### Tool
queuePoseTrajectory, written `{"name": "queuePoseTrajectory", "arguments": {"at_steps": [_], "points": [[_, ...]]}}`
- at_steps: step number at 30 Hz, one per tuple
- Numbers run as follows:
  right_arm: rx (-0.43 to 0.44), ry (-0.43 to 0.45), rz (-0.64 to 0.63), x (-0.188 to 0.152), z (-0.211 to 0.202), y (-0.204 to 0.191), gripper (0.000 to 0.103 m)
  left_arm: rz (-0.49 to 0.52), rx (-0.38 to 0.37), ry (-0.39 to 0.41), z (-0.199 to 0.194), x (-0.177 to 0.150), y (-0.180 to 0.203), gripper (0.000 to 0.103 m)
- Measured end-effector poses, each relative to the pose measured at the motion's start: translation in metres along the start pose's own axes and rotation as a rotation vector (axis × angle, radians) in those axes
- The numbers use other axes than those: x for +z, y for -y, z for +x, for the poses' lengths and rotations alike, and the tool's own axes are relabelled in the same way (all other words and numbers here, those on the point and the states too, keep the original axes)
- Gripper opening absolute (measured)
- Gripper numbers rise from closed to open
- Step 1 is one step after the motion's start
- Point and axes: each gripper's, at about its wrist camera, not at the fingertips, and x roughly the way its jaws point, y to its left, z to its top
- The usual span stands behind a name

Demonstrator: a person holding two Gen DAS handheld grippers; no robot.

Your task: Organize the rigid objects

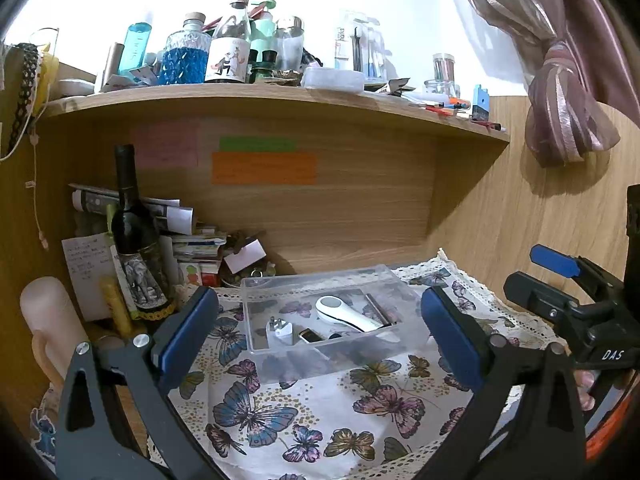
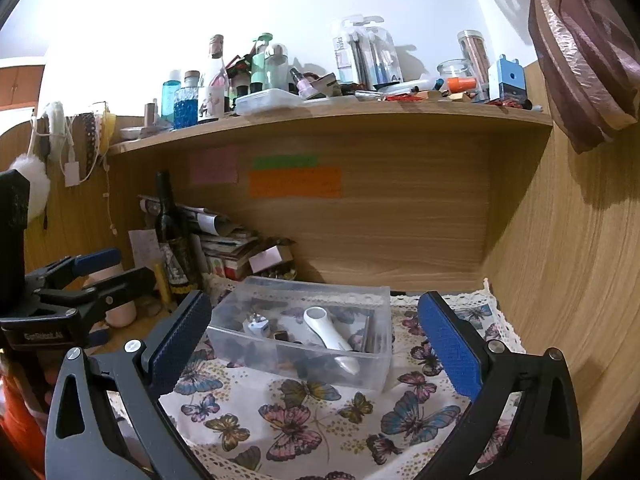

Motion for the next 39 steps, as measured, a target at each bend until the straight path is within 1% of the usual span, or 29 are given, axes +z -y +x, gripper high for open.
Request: {"name": "queuePoseTrajectory", "arguments": {"at_steps": [5, 16, 39], "points": [[0.008, -0.001, -0.009, 0.0007, 0.0009, -0.0010, 0.103, 0.004, 0.020, 0.006, -0.0001, -0.0011, 0.0000, 0.103], [0.018, 0.001, -0.002, 0.0005, 0.0025, 0.0001, 0.103, 0.012, 0.032, 0.009, 0.0029, -0.0017, 0.0021, 0.103], [0.021, -0.006, 0.021, 0.0007, 0.0051, 0.0025, 0.103, 0.010, 0.018, 0.017, 0.0078, -0.0007, 0.0021, 0.103]]}}
